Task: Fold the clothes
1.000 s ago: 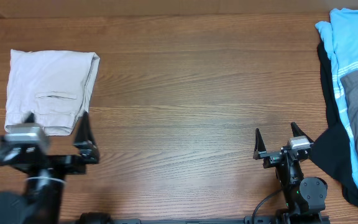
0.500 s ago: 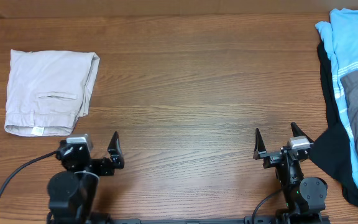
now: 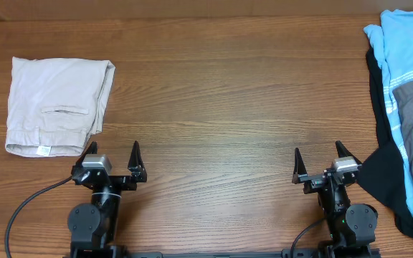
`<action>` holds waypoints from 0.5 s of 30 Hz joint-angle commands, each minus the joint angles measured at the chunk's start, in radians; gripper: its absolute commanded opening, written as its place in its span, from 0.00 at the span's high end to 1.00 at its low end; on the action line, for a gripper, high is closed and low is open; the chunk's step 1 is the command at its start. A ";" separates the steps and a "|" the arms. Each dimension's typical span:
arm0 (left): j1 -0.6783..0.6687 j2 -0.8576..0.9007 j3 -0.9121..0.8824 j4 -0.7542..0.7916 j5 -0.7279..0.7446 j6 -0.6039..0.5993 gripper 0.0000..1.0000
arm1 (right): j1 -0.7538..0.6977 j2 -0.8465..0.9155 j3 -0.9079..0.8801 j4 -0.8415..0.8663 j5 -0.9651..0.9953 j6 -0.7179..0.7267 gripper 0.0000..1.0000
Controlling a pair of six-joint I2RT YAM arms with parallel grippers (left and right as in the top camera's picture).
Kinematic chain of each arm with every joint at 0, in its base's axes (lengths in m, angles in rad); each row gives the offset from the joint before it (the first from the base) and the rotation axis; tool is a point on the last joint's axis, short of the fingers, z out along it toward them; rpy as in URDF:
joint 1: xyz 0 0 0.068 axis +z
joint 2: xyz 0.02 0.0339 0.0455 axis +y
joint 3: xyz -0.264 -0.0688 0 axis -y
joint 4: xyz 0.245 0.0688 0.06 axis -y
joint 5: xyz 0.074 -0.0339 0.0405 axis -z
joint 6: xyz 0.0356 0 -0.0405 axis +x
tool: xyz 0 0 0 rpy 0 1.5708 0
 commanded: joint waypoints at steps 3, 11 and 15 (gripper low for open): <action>0.000 -0.017 -0.061 0.027 -0.015 0.025 0.00 | -0.003 -0.011 -0.011 0.008 -0.001 -0.005 0.00; 0.000 -0.037 -0.114 0.024 -0.053 0.042 0.00 | -0.003 -0.011 -0.011 0.008 -0.001 -0.005 0.00; 0.000 -0.065 -0.114 -0.026 -0.112 0.042 0.00 | -0.003 -0.011 -0.011 0.008 -0.001 -0.005 0.00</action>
